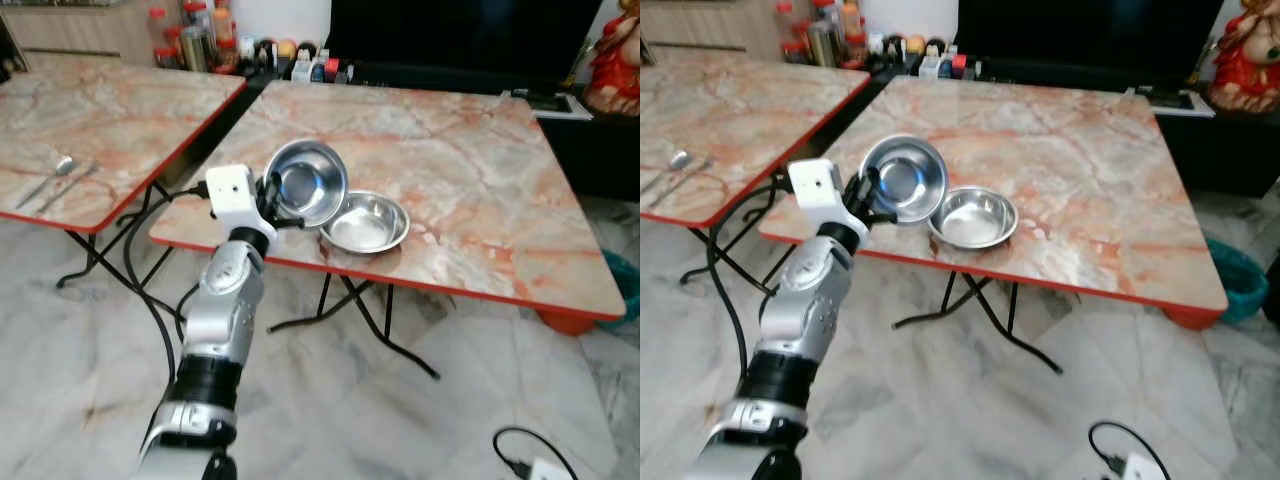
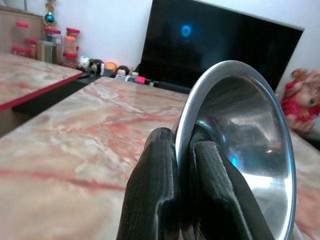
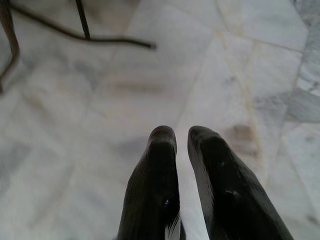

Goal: Setting the table

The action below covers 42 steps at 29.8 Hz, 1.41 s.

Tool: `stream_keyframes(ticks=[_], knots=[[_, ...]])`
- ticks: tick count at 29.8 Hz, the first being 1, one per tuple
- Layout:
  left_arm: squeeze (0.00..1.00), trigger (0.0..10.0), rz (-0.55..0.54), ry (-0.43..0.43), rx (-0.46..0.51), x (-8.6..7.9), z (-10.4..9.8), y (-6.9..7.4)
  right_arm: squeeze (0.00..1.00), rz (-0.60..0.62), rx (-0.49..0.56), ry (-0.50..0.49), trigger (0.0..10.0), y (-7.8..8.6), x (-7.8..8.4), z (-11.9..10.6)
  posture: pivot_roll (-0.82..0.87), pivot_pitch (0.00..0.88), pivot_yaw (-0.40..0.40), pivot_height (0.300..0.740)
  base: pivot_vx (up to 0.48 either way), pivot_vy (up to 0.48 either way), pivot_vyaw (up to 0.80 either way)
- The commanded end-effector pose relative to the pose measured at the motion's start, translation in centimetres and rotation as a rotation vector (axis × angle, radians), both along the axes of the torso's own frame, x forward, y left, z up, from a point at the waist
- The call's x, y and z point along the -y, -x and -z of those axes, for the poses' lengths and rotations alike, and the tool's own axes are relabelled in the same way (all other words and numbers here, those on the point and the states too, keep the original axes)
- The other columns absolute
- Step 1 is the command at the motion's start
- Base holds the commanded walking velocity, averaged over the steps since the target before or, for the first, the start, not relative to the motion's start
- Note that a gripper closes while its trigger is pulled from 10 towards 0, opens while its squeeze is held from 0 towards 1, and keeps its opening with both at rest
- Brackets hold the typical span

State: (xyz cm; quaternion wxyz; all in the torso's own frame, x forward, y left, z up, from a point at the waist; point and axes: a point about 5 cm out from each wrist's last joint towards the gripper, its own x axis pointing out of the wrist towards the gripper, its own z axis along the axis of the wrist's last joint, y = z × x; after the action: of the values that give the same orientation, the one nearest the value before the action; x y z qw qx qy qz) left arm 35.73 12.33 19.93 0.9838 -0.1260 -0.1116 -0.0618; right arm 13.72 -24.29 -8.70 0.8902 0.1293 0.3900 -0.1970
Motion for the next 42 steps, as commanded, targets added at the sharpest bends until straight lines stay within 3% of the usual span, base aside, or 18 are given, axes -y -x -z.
stream_keyframes(ticks=[1,15,30,42], knots=[[0.00,10.0,0.067,0.021,0.029,1.85,-1.04,0.01,0.00,0.020,-0.024,0.024,10.0,1.03,0.99,0.07,0.01,0.000,-0.022,0.740,0.420,0.000,0.00],[0.00,10.0,0.111,0.026,0.014,2.22,-0.90,0.08,0.00,0.028,-0.020,0.018,10.0,0.89,1.05,0.02,0.01,0.000,-0.026,0.740,0.387,0.000,-0.22],[0.00,10.0,0.127,0.036,-0.012,2.23,-0.71,0.19,0.00,0.020,-0.020,0.023,10.0,0.78,1.14,-0.04,0.01,0.000,-0.026,0.740,0.000,0.000,0.00],[0.00,10.0,0.137,0.014,-0.001,2.57,-1.00,0.05,0.00,0.028,-0.012,0.022,10.0,0.85,1.06,-0.03,0.01,0.000,-0.021,0.740,0.297,0.000,0.00]])
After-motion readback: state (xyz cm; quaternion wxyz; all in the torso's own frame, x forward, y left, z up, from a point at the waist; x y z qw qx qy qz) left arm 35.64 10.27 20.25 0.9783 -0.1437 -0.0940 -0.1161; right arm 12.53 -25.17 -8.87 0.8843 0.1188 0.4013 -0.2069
